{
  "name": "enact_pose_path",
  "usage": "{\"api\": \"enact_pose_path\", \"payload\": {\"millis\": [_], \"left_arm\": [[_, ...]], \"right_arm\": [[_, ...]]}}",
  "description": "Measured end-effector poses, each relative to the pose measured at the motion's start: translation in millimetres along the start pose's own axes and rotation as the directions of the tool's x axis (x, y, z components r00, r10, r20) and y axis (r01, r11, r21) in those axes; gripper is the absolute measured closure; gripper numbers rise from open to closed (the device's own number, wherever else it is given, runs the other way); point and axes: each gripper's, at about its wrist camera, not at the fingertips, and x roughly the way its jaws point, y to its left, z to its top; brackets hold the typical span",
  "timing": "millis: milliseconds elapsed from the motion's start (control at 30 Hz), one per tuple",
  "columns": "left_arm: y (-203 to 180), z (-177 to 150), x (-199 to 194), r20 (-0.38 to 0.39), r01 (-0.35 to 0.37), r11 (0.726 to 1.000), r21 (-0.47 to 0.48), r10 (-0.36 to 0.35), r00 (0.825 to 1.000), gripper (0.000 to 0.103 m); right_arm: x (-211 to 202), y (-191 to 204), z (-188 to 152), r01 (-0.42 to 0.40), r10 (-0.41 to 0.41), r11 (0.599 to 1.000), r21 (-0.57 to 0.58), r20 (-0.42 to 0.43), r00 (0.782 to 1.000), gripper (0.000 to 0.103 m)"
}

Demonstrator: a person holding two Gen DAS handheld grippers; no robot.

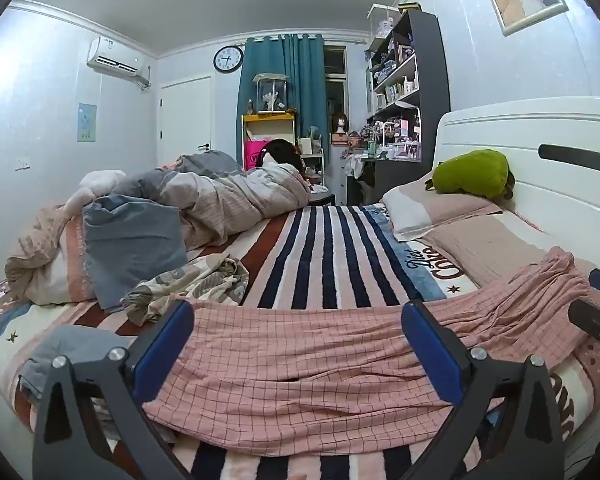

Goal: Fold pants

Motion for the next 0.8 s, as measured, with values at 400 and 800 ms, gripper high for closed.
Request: {"api": "enact_pose_path", "payload": {"millis": [400,800], "left_arm": [[-5,5,-13,0.05,-0.002,1.0,-0.008,0.002,0.999,0.001],[-1,3,-18,0.066,-0.017,1.0,-0.025,0.019,0.998,0.001]], "right_arm": [[-8,-6,3,0.009,-0.009,1.0,0.006,-0.003,1.0,0.0],[-11,-7,1,0.017,-0.018,1.0,0.014,0.012,1.0,0.0]]}}
